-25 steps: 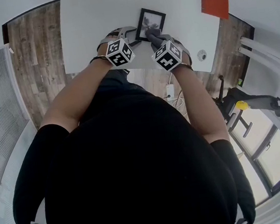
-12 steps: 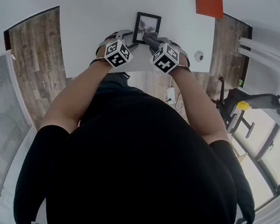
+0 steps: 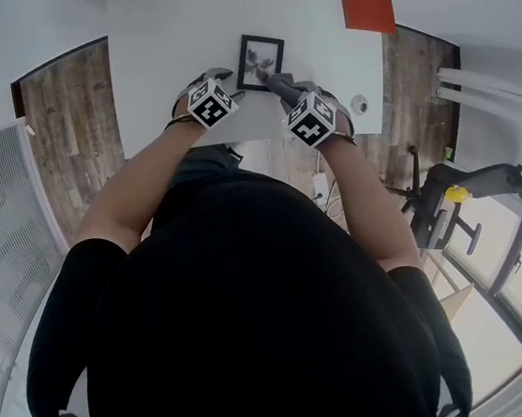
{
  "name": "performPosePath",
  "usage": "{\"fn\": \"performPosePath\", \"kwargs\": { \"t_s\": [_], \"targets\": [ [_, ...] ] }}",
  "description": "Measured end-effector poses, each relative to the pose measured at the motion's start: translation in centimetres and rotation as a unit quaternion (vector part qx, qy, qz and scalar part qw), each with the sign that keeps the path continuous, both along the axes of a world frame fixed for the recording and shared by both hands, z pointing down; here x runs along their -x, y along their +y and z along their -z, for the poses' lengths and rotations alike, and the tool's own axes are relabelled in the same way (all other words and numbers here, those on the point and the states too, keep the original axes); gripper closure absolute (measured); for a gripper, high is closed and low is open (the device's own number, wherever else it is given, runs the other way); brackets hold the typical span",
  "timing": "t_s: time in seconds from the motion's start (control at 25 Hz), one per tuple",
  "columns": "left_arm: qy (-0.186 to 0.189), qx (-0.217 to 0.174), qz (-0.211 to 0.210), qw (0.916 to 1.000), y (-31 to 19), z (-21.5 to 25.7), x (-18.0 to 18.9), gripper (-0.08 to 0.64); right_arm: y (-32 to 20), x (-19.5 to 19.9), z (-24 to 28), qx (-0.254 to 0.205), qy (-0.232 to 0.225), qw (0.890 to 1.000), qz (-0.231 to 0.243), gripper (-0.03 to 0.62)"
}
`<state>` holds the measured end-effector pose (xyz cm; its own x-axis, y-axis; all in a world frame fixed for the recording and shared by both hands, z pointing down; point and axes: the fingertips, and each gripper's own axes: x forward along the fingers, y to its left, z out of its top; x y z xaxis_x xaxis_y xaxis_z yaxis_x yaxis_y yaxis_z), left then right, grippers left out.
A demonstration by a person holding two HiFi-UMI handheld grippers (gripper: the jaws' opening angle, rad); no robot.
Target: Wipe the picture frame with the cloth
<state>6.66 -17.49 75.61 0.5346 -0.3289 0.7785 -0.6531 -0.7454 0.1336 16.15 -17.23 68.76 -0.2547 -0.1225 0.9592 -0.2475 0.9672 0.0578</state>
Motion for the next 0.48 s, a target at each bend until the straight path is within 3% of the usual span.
{"fn": "performPosePath", "kwargs": {
  "t_s": [0.28, 0.48],
  "targets": [
    [0.004, 0.006, 0.027, 0.9996, 1.5, 2.4, 2.3, 0.311, 0.0, -2.9, 3.3, -0.024, -0.019, 0.999, -0.044, 0.491],
    [0.020, -0.014, 0.054, 0.9983, 1.7, 5.3, 3.9, 0.314, -1.3, -5.5, 6.8, -0.056, -0.049, 0.992, -0.107, 0.491]
  ]
}}
